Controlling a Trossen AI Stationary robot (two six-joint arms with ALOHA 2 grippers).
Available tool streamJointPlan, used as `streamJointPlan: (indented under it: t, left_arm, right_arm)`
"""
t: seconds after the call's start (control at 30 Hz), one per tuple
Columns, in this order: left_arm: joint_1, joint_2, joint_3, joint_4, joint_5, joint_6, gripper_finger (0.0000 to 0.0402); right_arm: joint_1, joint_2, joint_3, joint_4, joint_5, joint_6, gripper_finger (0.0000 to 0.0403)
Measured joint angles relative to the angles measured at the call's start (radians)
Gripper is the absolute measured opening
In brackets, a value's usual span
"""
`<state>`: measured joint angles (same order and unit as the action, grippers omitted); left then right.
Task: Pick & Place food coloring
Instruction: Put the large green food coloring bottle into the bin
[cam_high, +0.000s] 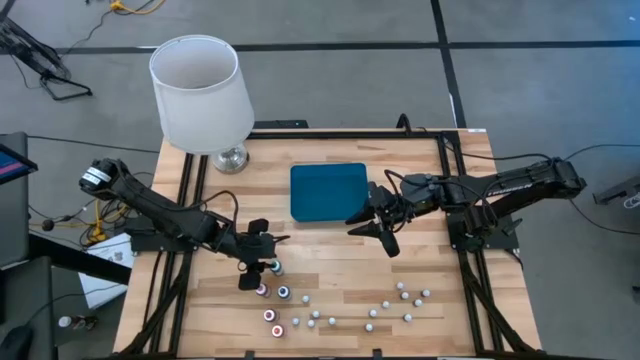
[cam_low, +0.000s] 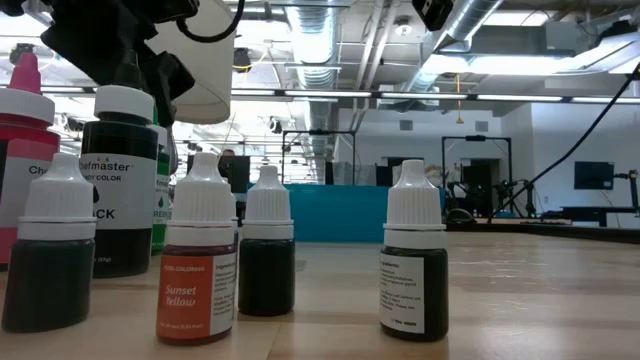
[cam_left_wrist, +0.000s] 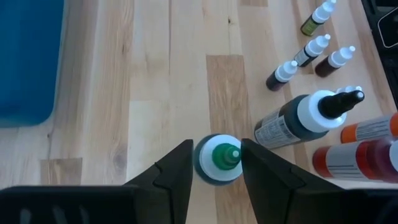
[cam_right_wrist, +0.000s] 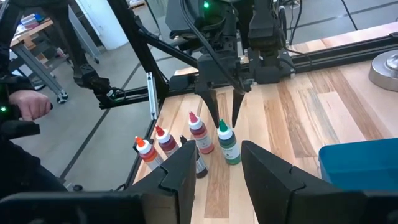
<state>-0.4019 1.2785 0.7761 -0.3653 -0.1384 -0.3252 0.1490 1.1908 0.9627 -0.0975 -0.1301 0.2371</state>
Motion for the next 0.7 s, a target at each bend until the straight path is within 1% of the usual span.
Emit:
streamJointPlan:
  t: [0.27, 0.57, 0.7]
  left_arm:
    - [0.0, 0.0, 0.0, -0.002, 0.01, 0.001, 0.0121]
    - [0.0, 0.0, 0.0, -0.002, 0.003, 0.008, 0.005]
    - [0.0, -0.001, -0.003, 0.001, -0.002, 0.009, 0.0039]
  right_arm:
    - [0.0, 0.0, 0.0, 0.0, 0.0, 0.0, 0.0118]
    - [0.0, 0.0, 0.0, 0.0, 0.0, 0.0, 0.0118]
    - [0.0, 0.0, 0.0, 0.0, 0.0, 0.0, 0.0118]
